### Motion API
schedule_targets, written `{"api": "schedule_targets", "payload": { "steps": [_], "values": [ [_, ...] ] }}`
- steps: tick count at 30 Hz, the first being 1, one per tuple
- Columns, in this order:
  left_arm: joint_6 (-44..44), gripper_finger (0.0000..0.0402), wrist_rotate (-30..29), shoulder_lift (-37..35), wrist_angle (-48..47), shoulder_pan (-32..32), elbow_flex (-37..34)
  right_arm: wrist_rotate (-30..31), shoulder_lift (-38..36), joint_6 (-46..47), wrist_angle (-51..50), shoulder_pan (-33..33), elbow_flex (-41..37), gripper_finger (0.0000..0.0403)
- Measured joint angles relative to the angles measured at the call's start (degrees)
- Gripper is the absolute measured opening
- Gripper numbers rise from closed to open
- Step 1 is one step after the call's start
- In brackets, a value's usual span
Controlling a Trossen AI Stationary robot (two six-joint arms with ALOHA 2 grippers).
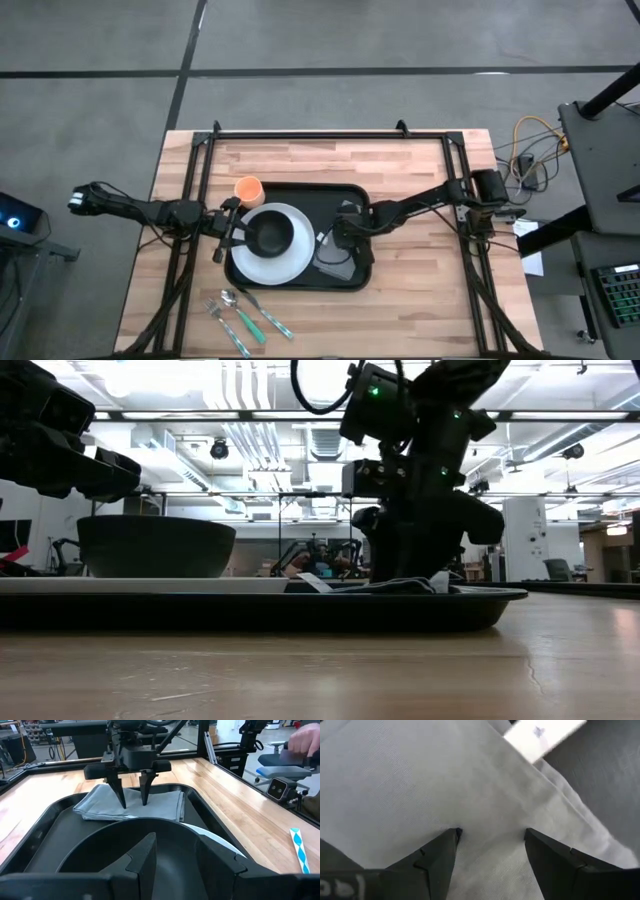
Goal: Set up tray
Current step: Put the gray napkin on the black serving tray to the right of the white plate
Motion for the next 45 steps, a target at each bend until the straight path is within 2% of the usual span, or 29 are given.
{"api": "schedule_targets", "payload": {
  "steps": [5, 13, 20, 28, 38, 45],
  "values": [
    [0.0, 0.0119, 0.0, 0.0, 0.0, 0.0, 0.0, -0.2, -1.1, 11.7, -1.5, -0.8, 0.5, 0.0224],
    [0.0, 0.0119, 0.0, 0.0, 0.0, 0.0, 0.0, -0.1, -2.4, 23.2, -3.0, -0.8, 0.9, 0.0224],
    [0.0, 0.0119, 0.0, 0.0, 0.0, 0.0, 0.0, -0.1, -0.6, 25.9, -3.0, -0.8, 0.5, 0.0224],
    [0.0, 0.0119, 0.0, 0.0, 0.0, 0.0, 0.0, -1.7, 0.6, 19.7, -2.7, -0.9, 0.2, 0.0224],
    [0.0, 0.0119, 0.0, 0.0, 0.0, 0.0, 0.0, -3.4, 0.6, 0.4, -1.5, -1.0, 0.2, 0.0224],
    [0.0, 0.0119, 0.0, 0.0, 0.0, 0.0, 0.0, -3.8, 0.6, -2.1, 0.3, -2.7, 0.1, 0.0224]
  ]
}}
